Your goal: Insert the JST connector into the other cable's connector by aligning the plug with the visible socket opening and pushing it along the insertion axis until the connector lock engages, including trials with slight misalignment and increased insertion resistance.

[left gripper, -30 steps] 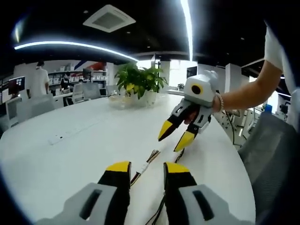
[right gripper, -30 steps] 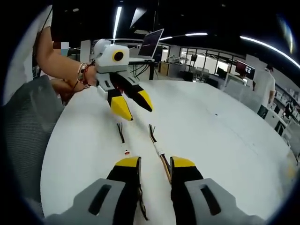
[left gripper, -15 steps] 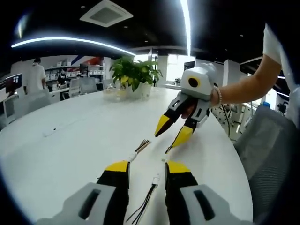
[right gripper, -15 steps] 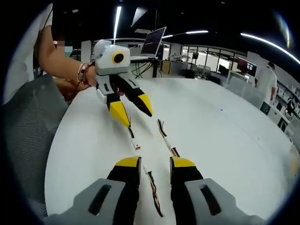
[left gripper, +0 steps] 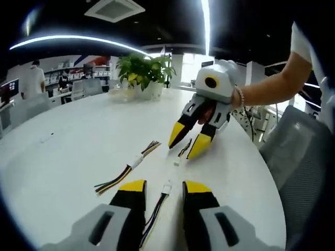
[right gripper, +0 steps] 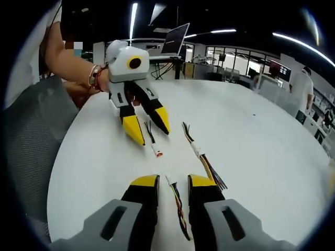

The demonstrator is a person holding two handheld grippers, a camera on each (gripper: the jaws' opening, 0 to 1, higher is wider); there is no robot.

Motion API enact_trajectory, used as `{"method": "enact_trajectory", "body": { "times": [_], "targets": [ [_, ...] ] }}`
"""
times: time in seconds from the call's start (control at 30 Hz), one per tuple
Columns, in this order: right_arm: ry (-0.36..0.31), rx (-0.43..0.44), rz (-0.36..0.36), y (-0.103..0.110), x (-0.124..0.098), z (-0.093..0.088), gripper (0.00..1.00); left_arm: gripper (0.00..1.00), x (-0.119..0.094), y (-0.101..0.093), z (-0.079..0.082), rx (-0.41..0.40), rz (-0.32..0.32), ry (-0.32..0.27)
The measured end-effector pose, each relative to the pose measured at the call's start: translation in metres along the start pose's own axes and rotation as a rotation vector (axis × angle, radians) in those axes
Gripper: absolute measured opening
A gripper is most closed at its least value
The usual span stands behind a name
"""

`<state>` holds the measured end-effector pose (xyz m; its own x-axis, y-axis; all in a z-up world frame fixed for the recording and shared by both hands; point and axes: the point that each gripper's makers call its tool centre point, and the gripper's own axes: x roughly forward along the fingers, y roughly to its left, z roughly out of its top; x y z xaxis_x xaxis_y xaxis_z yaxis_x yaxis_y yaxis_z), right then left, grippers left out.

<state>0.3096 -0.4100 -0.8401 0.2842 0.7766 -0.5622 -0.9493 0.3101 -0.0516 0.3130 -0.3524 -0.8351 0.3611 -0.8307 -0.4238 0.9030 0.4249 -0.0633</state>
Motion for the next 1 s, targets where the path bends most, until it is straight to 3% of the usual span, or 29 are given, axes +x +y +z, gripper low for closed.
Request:
{"method": "enact_trajectory", "body": {
  "times": [0.57,1.0],
  "targets": [
    [0.004,-0.003,0.004,0.002,0.003,-0.007,0.13,0.09,0.002,-0.003,-0.008,0.019,-0.014,0.025],
    [-0.016,0.016,-0.005,0.002,0.004,-0.008,0.1,0.07,0.005,-0.003,-0.01,0.001,-0.025,0.018]
  ]
}}
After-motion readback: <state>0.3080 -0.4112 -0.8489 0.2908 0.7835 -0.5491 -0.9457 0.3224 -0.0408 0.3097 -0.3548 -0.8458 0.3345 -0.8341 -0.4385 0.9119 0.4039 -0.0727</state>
